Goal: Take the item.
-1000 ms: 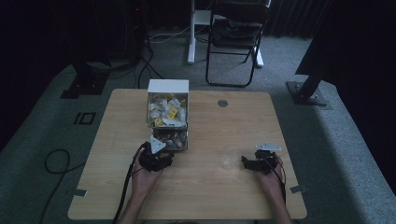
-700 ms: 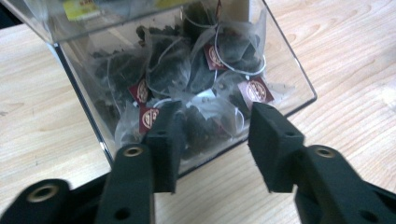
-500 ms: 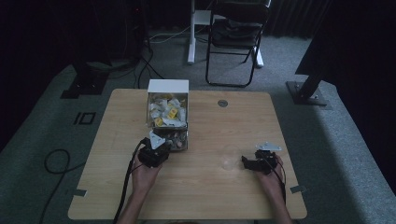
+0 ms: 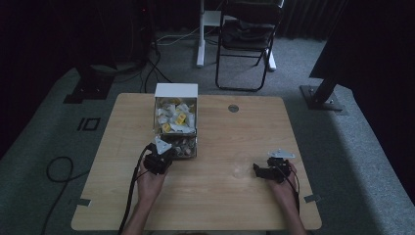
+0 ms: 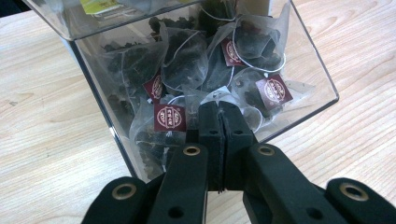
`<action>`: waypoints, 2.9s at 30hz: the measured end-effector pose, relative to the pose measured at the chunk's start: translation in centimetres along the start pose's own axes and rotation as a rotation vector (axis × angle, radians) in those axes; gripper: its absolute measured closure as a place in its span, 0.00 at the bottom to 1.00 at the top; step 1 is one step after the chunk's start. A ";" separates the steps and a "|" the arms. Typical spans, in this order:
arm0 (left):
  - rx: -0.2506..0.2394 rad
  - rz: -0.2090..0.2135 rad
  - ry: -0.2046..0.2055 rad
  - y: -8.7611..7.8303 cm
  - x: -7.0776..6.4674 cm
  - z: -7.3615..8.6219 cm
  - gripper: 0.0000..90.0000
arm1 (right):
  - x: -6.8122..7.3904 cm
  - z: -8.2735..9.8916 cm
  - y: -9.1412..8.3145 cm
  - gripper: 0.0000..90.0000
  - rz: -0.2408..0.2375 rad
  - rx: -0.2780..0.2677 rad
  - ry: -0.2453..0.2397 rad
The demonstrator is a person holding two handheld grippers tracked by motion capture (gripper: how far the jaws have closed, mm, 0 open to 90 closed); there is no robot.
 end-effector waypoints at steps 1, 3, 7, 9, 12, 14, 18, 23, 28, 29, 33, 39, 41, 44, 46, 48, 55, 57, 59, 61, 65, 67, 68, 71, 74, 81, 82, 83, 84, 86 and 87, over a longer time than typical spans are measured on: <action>0.000 0.001 0.002 0.0 0.0 0.0 1.00 | 0.0 0.0 0.0 0.15 0.000 0.000 0.000; -0.003 0.004 -0.002 -0.1 0.0 -0.1 1.00 | 0.0 0.0 0.0 0.15 0.000 0.000 0.000; -0.012 0.005 -0.005 -0.3 0.0 -0.2 1.00 | 0.0 0.0 0.0 0.15 0.000 0.000 0.000; -0.014 0.008 -0.007 -0.4 0.1 -0.2 1.00 | 0.0 0.0 0.0 0.15 0.000 0.000 0.000; -0.016 0.008 -0.004 -0.6 0.1 -0.3 1.00 | 0.0 0.0 0.0 0.15 0.000 0.000 0.001; -0.020 0.011 -0.007 -0.6 0.1 -0.4 1.00 | 0.0 0.0 0.0 0.15 0.001 0.001 0.000; -0.024 0.010 -0.004 -0.8 0.0 -0.5 1.00 | 0.0 0.0 0.0 0.15 0.000 0.000 0.000; -0.036 0.015 -0.007 -1.3 0.0 -0.8 1.00 | 0.0 0.0 0.0 0.15 0.000 0.000 0.000; -0.051 0.025 -0.011 -1.8 0.0 -1.2 1.00 | 0.0 0.0 0.0 0.15 0.000 0.000 0.000; -0.054 0.027 -0.010 -1.9 0.0 -1.2 1.00 | 0.0 0.0 0.0 0.15 0.000 0.000 0.000; -0.060 0.029 -0.008 -2.2 -0.1 -1.5 1.00 | 0.0 0.0 0.0 0.15 0.000 0.000 0.000; -0.065 0.032 -0.002 -2.5 -0.2 -1.7 1.00 | 0.0 0.0 0.0 0.15 0.000 0.000 0.000; -0.065 0.033 0.002 -2.6 -0.2 -1.7 1.00 | 0.0 0.0 0.0 0.15 0.000 0.000 0.000; -0.068 0.039 0.004 -2.8 -0.3 -1.9 1.00 | 0.0 0.0 0.0 0.15 0.000 0.000 0.000; -0.073 0.040 0.007 -2.9 -0.4 -2.0 1.00 | 0.0 0.0 0.0 0.15 0.000 0.000 0.000; -0.078 0.043 0.012 -3.1 -0.4 -2.1 1.00 | 0.0 0.0 0.0 0.15 0.000 0.000 0.000; -0.094 0.052 0.021 -3.8 -0.8 -2.6 1.00 | 0.0 0.0 0.0 0.15 0.000 0.000 0.000; -0.099 0.062 0.021 -3.9 -1.0 -2.7 1.00 | 0.0 0.0 0.0 0.15 0.000 0.000 0.000; -0.101 0.063 0.024 -4.0 -1.1 -2.7 1.00 | 0.0 0.0 0.0 0.15 0.000 0.000 0.000; -0.105 0.069 0.025 -4.2 -1.2 -2.8 1.00 | 0.0 0.0 0.0 0.15 0.000 0.000 0.000; -0.112 0.078 0.033 -4.5 -1.5 -3.1 1.00 | 0.0 0.0 0.0 0.15 0.000 0.000 0.000; -0.115 0.082 0.037 -4.7 -1.7 -3.2 1.00 | 0.0 0.0 0.0 0.15 0.000 0.000 0.000; -0.117 0.083 0.038 -4.8 -1.7 -3.3 1.00 | 0.0 0.0 0.0 0.15 0.000 0.000 0.000; -0.122 0.087 0.043 -5.0 -2.0 -3.4 1.00 | 0.0 0.0 0.0 0.15 0.000 0.000 0.000; -0.125 0.091 0.048 -5.1 -2.2 -3.6 1.00 | 0.0 0.0 0.0 0.15 0.000 0.000 0.000; -0.125 0.117 0.058 -5.2 -2.7 -3.8 1.00 | 0.0 0.0 0.0 0.15 0.000 0.000 0.000; -0.125 0.122 0.058 -5.2 -2.8 -3.8 1.00 | 0.0 0.0 0.0 0.15 0.000 0.000 0.000; -0.125 0.125 0.059 -5.3 -2.8 -3.8 1.00 | 0.0 0.0 0.0 0.15 0.000 0.000 0.000; -0.124 0.130 0.060 -5.3 -2.8 -3.8 1.00 | 0.0 0.0 0.0 0.15 0.000 0.000 0.000; -0.122 0.132 0.061 -5.3 -2.8 -3.8 1.00 | 0.0 0.0 0.0 0.15 0.000 0.000 0.001; -0.121 0.133 0.062 -5.3 -2.9 -3.8 1.00 | 0.0 0.0 0.0 0.15 0.000 0.000 0.001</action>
Point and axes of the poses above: each handheld gripper's, and its own axes: y roughly forward along the jaws, z roughly out of its underside, x roughly to its left, the point moved 9 cm from there along y, roughly forward along the jaws, and after that the axes turned 8 degrees about x, right-handed, at the moved point
